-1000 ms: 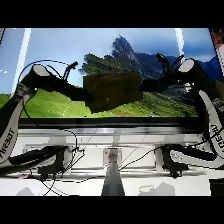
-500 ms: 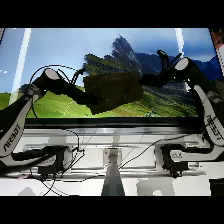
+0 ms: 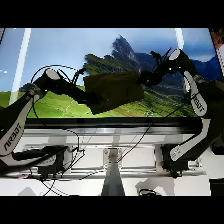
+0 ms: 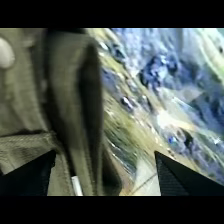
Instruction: Fold the clothes and pants, and hang the long-sleeved shirts on hangers.
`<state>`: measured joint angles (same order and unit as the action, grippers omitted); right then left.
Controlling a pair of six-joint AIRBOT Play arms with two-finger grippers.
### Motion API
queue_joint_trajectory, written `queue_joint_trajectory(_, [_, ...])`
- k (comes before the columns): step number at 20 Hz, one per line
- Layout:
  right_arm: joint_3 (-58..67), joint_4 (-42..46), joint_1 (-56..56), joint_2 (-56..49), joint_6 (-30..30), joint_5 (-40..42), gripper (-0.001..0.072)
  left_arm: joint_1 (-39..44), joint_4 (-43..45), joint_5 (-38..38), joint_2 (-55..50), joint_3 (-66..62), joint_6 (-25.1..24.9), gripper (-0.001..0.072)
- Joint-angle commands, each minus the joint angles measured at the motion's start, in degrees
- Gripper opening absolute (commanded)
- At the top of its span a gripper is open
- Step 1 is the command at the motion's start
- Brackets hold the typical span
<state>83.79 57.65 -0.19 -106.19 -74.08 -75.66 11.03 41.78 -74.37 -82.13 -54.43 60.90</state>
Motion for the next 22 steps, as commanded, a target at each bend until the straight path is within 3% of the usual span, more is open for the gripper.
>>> queue_joint_trajectory(1, [1.8, -5.9, -1.1, -5.0, 1.1, -7.1, 0.0686, 0.0, 0.0, 0.3, -0.1, 0.0, 0.0, 0.0691])
queue_joint_trajectory(6, [1.9, -17.0, 3.7, -8.1, 7.9, -8.4, 0.0666, 0.0, 0.1, 4.9, -0.9, 0.0, 0.0, 0.0690])
queue_joint_trajectory(8, [2.0, -18.7, 5.9, -7.9, 9.3, -5.7, 0.0354, 0.0, 0.2, 6.6, -1.3, 0.0, -0.1, 0.0690])
queue_joint_trajectory(10, [3.4, -18.1, 7.0, -7.2, 9.3, -5.3, 0.0303, -0.5, 0.2, 7.8, -1.3, -0.3, -0.6, 0.0690])
queue_joint_trajectory(11, [4.7, -17.9, 7.1, -6.6, 9.3, -5.3, 0.0168, -1.0, 0.2, 7.7, -1.3, -0.8, -1.3, 0.0690])
queue_joint_trajectory(13, [7.9, -16.1, 6.3, -4.7, 9.3, -5.3, 0.0075, -2.4, 0.2, 7.7, -1.0, -3.0, -1.4, 0.0690])
queue_joint_trajectory(16, [13.4, -11.2, 3.7, 0.3, 8.2, -5.0, 0.0036, -5.0, 0.3, 6.6, -0.2, -9.2, -1.4, 0.0690])
queue_joint_trajectory(22, [19.9, 4.3, -8.4, 17.0, -4.8, -4.8, 0.0036, -6.8, 3.4, 2.6, 5.6, -21.1, -3.3, 0.0690])
